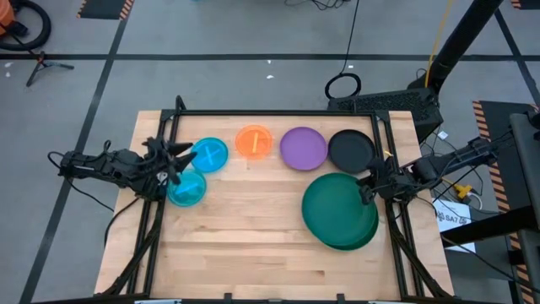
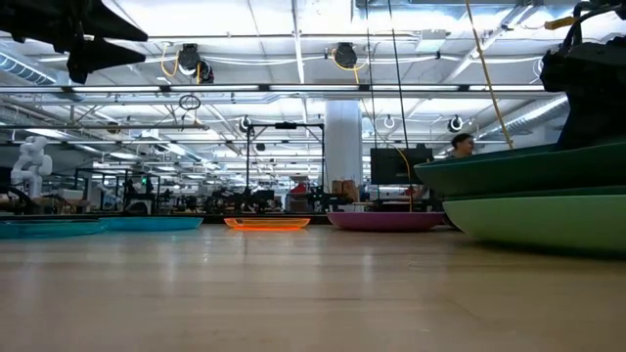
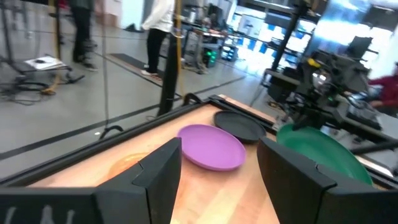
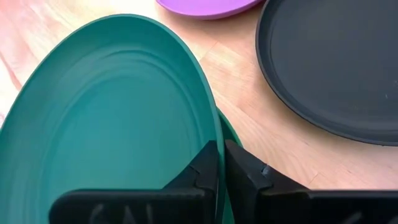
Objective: Stack plastic plates
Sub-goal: Stack the dark green plate on top of the other dark green plate, then stack the black plate on top of the dark green plate
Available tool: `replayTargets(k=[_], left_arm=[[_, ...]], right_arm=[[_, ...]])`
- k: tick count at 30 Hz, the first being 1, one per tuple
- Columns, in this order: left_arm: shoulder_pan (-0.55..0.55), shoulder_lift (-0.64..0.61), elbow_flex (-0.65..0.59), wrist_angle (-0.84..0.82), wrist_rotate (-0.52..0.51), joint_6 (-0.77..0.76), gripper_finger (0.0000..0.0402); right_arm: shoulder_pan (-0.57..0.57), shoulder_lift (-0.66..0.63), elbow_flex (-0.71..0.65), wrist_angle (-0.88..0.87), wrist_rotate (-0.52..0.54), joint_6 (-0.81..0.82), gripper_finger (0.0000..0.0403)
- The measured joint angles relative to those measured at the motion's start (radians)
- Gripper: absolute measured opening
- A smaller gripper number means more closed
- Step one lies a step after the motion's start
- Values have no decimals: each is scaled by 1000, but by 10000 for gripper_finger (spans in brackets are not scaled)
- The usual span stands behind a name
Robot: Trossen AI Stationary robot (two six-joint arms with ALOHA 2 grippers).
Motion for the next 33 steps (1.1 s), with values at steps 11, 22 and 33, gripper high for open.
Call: replayTargets(k=[11,22,33], left_arm=[[0,0,0,13,-114,-37,214],[0,0,0,33,-148,-9,214],[0,0,0,78,-127,40,214]], right_arm=[[0,0,1,-13,3,39,71],[0,0,1,129,4,37,127],[-13,95,1,488,89,-146,118]])
